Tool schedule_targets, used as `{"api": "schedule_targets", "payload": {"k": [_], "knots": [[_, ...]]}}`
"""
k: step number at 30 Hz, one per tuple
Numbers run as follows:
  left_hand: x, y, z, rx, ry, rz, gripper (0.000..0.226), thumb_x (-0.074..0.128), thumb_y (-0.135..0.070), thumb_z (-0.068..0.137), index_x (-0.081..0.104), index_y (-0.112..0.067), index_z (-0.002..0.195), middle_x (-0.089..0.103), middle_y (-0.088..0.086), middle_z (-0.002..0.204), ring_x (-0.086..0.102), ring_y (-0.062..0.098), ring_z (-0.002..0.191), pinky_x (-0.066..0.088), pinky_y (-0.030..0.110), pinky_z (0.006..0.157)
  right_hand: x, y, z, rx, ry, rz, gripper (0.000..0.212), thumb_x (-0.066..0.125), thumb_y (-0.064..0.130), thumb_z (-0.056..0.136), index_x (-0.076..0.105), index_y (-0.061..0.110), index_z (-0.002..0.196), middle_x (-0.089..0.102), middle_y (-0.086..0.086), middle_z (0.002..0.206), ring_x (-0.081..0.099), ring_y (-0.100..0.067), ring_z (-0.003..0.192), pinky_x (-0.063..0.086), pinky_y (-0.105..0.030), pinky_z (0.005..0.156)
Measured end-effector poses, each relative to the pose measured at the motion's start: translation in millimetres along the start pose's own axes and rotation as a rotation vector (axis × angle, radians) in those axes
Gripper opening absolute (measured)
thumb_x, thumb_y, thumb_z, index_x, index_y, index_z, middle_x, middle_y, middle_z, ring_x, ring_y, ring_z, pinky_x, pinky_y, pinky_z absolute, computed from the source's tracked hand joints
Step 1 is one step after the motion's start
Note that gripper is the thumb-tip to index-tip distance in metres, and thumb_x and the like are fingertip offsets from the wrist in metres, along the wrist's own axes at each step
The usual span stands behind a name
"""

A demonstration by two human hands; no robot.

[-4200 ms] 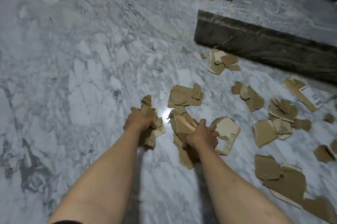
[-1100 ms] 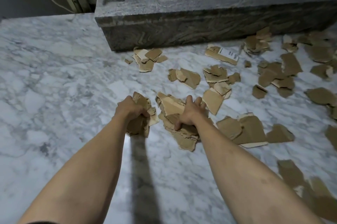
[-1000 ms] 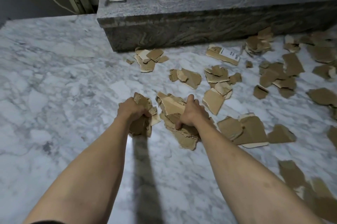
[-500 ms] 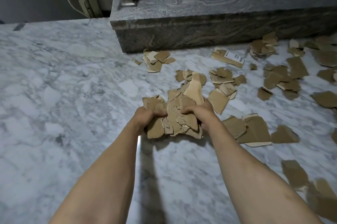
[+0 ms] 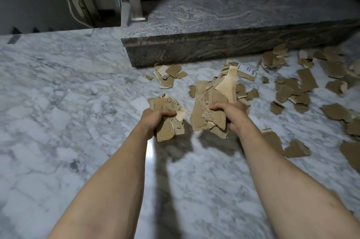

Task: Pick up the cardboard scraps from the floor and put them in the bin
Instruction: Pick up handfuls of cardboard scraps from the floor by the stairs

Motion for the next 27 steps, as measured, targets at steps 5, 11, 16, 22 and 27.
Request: {"api": "schedule_targets", "payload": {"k": [5, 11, 16, 22, 27], "knots": [[-27, -60, -17, 0.004, -0.021, 0.072, 0.043, 0.086, -0.012, 0.066, 0.066, -0.003, 0.103, 0.072, 0.015, 0.098, 0.068, 0.031, 0.077, 0.054, 0.034, 0.059, -20, 56, -32, 0.007, -0.116, -0.091, 0.054, 0.084, -0.003, 0.058, 0.061, 0.005, 0.107, 0.072, -0.016, 0.094, 0.071, -0.031, 0.082, 0.061, -0.04, 0.069], [-15, -97, -13, 0.005, -0.005, 0.15, 0.044, 0.088, -0.012, 0.063, 0.065, -0.002, 0.099, 0.071, 0.014, 0.093, 0.069, 0.033, 0.079, 0.058, 0.039, 0.064, -11, 82, -33, 0.016, -0.048, -0.244, 0.094, 0.085, -0.007, 0.055, 0.04, 0.015, 0.136, 0.065, -0.007, 0.107, 0.065, -0.027, 0.095, 0.058, -0.038, 0.074], [19, -112, 8, -0.03, -0.049, 0.239, 0.036, 0.087, -0.016, 0.067, 0.059, -0.007, 0.088, 0.068, 0.012, 0.09, 0.066, 0.03, 0.077, 0.056, 0.037, 0.065, 8, 71, 16, 0.051, 0.104, -0.445, 0.11, 0.087, -0.004, 0.055, 0.031, 0.019, 0.146, 0.055, -0.007, 0.126, 0.055, -0.028, 0.112, 0.051, -0.036, 0.094], [36, -138, 40, -0.118, -0.146, 0.234, 0.037, 0.087, -0.018, 0.067, 0.061, -0.006, 0.091, 0.07, 0.013, 0.092, 0.067, 0.029, 0.077, 0.058, 0.04, 0.07, 27, 70, 78, 0.134, 0.201, -0.644, 0.116, 0.089, 0.002, 0.059, 0.022, 0.022, 0.151, 0.041, -0.011, 0.148, 0.039, -0.032, 0.135, 0.04, -0.039, 0.107], [33, -140, 131, -0.152, -0.15, 0.213, 0.076, 0.095, -0.03, 0.047, 0.061, -0.004, 0.109, 0.072, 0.013, 0.097, 0.072, 0.03, 0.079, 0.06, 0.039, 0.058, 58, 45, 147, 0.203, 0.153, -0.797, 0.151, 0.094, 0.013, 0.049, -0.013, 0.028, 0.155, 0.017, -0.011, 0.163, 0.02, -0.038, 0.147, 0.032, -0.055, 0.113]]}}
Point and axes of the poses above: each hand's wrist, its own z-axis towards the middle knuckle, its own x-axis out of the palm, y = z × x, the point moved 3 cm from there along z, towards the middle knuckle
